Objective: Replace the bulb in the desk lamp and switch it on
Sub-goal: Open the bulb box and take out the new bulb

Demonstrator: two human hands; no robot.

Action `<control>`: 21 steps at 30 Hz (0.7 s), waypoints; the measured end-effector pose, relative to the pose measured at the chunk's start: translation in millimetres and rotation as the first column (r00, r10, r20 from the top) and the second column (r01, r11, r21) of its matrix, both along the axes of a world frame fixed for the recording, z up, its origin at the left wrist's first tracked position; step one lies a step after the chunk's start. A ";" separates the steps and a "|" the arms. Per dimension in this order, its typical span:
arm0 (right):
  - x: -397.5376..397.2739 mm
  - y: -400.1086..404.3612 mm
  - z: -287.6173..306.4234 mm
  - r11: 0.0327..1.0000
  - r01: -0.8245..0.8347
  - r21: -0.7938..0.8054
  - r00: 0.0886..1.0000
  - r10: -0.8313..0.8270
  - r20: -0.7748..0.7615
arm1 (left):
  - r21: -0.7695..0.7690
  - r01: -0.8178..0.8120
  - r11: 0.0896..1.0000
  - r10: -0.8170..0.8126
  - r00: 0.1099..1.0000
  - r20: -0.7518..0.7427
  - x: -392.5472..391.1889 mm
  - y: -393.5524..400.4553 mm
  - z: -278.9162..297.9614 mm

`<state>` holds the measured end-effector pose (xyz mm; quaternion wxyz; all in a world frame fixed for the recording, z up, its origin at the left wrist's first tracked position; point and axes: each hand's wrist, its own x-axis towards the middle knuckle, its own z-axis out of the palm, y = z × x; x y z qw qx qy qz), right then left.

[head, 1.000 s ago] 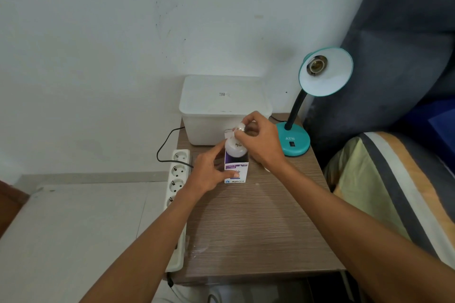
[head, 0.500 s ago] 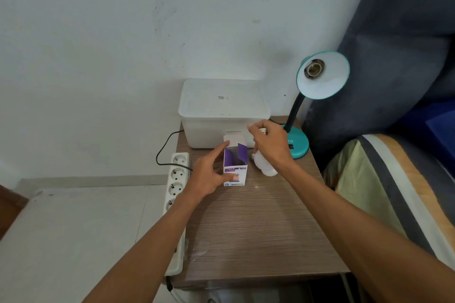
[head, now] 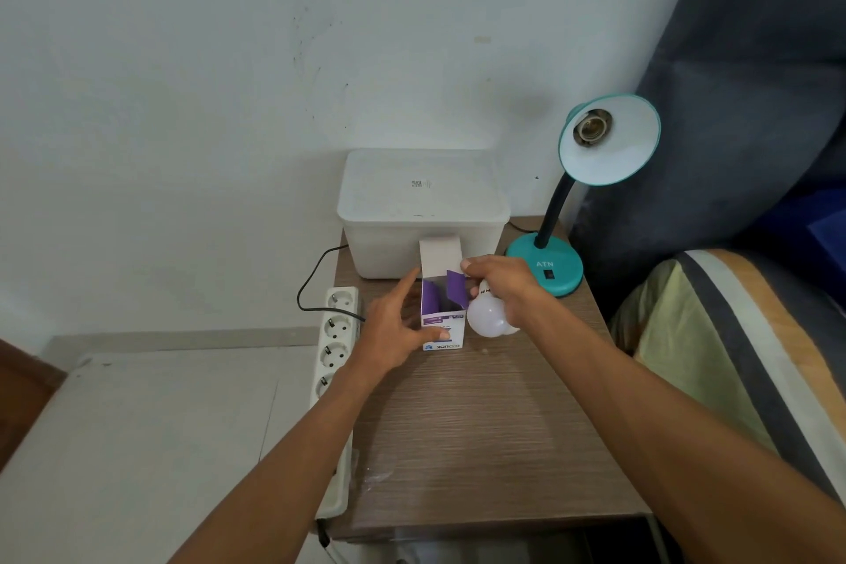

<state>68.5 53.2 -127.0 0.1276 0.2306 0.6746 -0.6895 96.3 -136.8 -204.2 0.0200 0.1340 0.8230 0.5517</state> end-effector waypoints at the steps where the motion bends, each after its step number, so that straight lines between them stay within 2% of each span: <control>1: 0.6 1.2 -0.4 1.000 -0.019 -0.003 1.000 0.019 -0.012 | -0.003 0.007 1.000 -0.007 1.000 -0.008 0.4 -0.1 0.8; 5: 7.0 5.5 1.4 0.996 -0.083 0.011 0.993 0.084 -0.079 | -0.001 0.003 1.000 -0.003 1.000 -0.008 1.1 0.0 1.6; 9: 15.9 11.6 4.7 0.995 -0.099 -0.032 0.971 0.089 -0.220 | -0.022 -0.007 1.000 0.006 1.000 -0.002 0.0 -0.4 0.5; 14: 25.9 19.5 8.0 0.978 -0.136 0.155 0.898 0.188 -0.397 | -0.047 -0.008 0.999 0.007 1.000 -0.005 0.9 0.2 2.1; 21: 31.8 22.5 1.9 0.884 -0.162 0.439 0.832 0.361 -0.420 | -0.086 -0.019 0.996 0.018 1.000 -0.022 1.5 0.5 6.5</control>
